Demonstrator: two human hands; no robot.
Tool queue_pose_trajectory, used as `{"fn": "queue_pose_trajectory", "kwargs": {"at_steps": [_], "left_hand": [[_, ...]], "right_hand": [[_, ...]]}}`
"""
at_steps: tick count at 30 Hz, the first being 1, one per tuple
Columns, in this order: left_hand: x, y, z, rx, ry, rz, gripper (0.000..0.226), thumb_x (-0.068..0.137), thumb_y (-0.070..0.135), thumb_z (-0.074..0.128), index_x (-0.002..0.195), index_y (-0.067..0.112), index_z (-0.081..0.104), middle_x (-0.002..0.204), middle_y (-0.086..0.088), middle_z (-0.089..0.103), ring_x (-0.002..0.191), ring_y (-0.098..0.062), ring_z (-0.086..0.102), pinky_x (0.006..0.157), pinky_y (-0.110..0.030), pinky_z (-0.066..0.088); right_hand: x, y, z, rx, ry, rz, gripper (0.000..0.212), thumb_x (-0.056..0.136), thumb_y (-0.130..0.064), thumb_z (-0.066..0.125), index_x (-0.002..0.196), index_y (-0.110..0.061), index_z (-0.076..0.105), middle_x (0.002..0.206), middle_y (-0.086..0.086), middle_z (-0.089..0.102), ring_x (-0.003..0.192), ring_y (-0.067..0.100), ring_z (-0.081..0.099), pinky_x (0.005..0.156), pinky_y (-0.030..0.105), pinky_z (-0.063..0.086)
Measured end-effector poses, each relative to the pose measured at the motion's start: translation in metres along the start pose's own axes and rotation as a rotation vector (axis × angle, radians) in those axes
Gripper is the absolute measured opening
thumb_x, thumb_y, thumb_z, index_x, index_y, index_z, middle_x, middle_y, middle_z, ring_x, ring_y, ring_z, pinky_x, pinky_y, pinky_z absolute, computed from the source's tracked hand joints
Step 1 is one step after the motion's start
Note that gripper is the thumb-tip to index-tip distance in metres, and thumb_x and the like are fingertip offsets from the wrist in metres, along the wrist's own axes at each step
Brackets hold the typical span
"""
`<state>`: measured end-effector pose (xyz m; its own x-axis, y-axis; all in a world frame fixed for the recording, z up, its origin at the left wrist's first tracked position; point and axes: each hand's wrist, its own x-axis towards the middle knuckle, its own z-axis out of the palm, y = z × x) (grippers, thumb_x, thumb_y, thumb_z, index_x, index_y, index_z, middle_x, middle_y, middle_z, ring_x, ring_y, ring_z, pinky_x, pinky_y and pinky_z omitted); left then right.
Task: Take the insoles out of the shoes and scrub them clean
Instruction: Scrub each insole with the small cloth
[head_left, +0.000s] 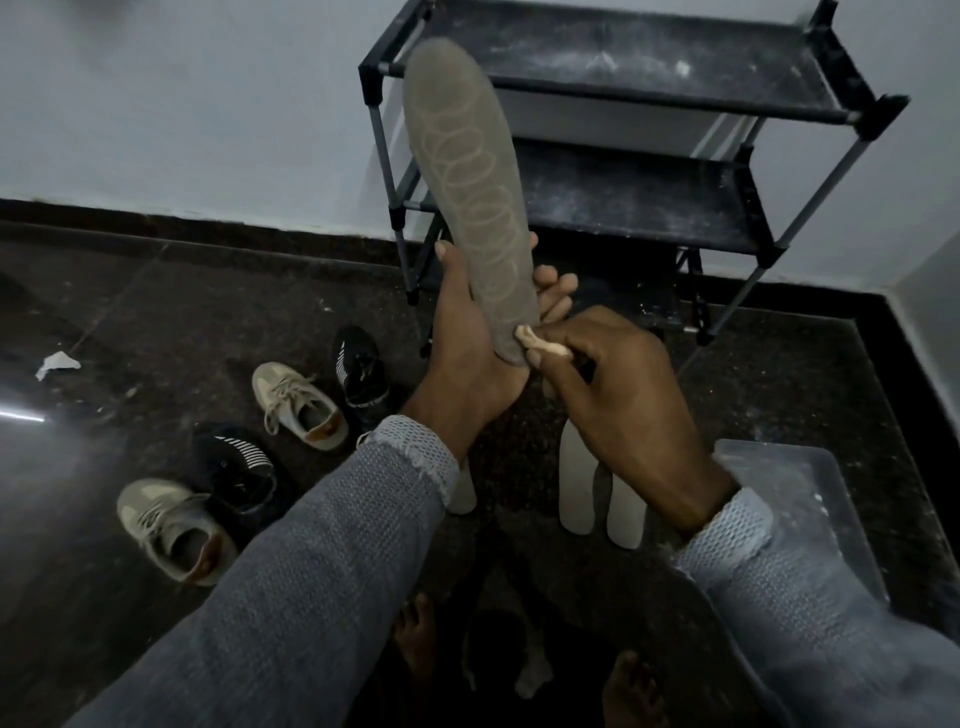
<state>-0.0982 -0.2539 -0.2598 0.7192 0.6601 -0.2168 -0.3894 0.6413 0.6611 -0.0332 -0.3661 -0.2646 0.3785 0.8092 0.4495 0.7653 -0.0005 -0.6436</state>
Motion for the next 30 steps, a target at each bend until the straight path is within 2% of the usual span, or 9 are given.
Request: {"fn": "queue_pose_trajectory", "kwargs": {"at_steps": [2,5,9,13,17,20,23,26,30], "left_hand": [[-0.001,-0.001,-0.002,0.005,0.016,-0.009,0.076,0.092,0.07,0.015,0.111,0.01,0.057,0.074,-0.009,0.059,0.078,-0.024,0.066,0.089,-0.036,0.05],[-0.002,-0.004,-0.001,-0.001,0.022,-0.037,0.075,0.091,0.07,0.015,0.111,0.011,0.056,0.074,-0.009,0.061,0.079,-0.025,0.067,0.089,-0.038,0.05],[-0.003,-0.008,0.007,-0.053,0.038,-0.115,0.071,0.091,0.07,0.02,0.109,0.012,0.057,0.082,-0.012,0.063,0.086,-0.027,0.066,0.078,-0.039,0.055],[0.0,-0.01,0.006,-0.03,0.055,-0.114,0.071,0.092,0.069,0.019,0.111,0.012,0.058,0.079,-0.011,0.064,0.087,-0.027,0.067,0.081,-0.039,0.055],[-0.002,-0.011,-0.001,-0.003,0.044,-0.1,0.074,0.093,0.068,0.016,0.119,0.01,0.055,0.076,-0.01,0.063,0.085,-0.026,0.069,0.084,-0.037,0.054],[-0.005,-0.012,0.003,-0.03,0.024,-0.146,0.071,0.092,0.068,0.019,0.116,0.011,0.055,0.077,-0.011,0.061,0.081,-0.025,0.068,0.078,-0.036,0.055],[-0.005,-0.014,0.008,-0.048,0.032,-0.178,0.07,0.093,0.068,0.022,0.114,0.012,0.056,0.079,-0.011,0.062,0.076,-0.024,0.068,0.075,-0.036,0.054],[-0.004,-0.014,0.004,-0.035,0.035,-0.171,0.072,0.093,0.067,0.02,0.119,0.01,0.055,0.08,-0.012,0.061,0.09,-0.028,0.066,0.083,-0.039,0.053],[-0.005,-0.012,0.002,-0.018,0.04,-0.179,0.073,0.094,0.066,0.018,0.125,0.009,0.052,0.079,-0.011,0.062,0.096,-0.028,0.065,0.08,-0.037,0.055]], "right_hand": [[-0.003,-0.001,0.003,-0.036,-0.027,-0.027,0.015,0.088,-0.012,0.067,0.102,-0.014,0.073,0.089,-0.007,0.062,0.081,-0.001,0.054,0.074,0.004,0.038],[-0.003,-0.001,0.003,-0.05,-0.056,-0.007,0.012,0.089,-0.015,0.066,0.099,-0.015,0.073,0.089,-0.005,0.064,0.082,0.004,0.057,0.073,0.012,0.043],[0.007,0.01,-0.004,-0.127,0.036,0.103,0.011,0.091,-0.02,0.064,0.095,-0.013,0.071,0.087,-0.001,0.064,0.079,0.011,0.058,0.07,0.025,0.047],[0.002,0.004,0.003,-0.125,-0.011,0.113,0.009,0.091,-0.017,0.063,0.096,-0.012,0.068,0.091,0.001,0.062,0.081,0.009,0.055,0.068,0.016,0.039],[-0.005,-0.008,0.008,-0.074,-0.136,0.057,0.009,0.092,-0.015,0.061,0.097,-0.013,0.068,0.094,0.003,0.064,0.084,0.011,0.058,0.073,0.023,0.047],[0.002,0.002,0.003,-0.075,-0.094,0.097,0.008,0.092,-0.013,0.06,0.094,-0.011,0.067,0.09,0.003,0.062,0.082,0.011,0.056,0.074,0.025,0.046],[0.008,0.01,0.0,-0.127,-0.022,0.159,0.011,0.093,-0.017,0.059,0.093,-0.009,0.066,0.089,0.005,0.063,0.082,0.008,0.052,0.074,0.02,0.039],[0.003,-0.002,0.003,-0.061,-0.102,0.149,0.012,0.094,-0.019,0.057,0.093,-0.011,0.066,0.088,0.0,0.06,0.082,0.008,0.054,0.071,0.022,0.043],[-0.002,-0.008,0.005,-0.035,-0.175,0.088,0.01,0.094,-0.016,0.058,0.093,-0.012,0.066,0.085,-0.004,0.057,0.078,0.008,0.054,0.07,0.023,0.044]]}}
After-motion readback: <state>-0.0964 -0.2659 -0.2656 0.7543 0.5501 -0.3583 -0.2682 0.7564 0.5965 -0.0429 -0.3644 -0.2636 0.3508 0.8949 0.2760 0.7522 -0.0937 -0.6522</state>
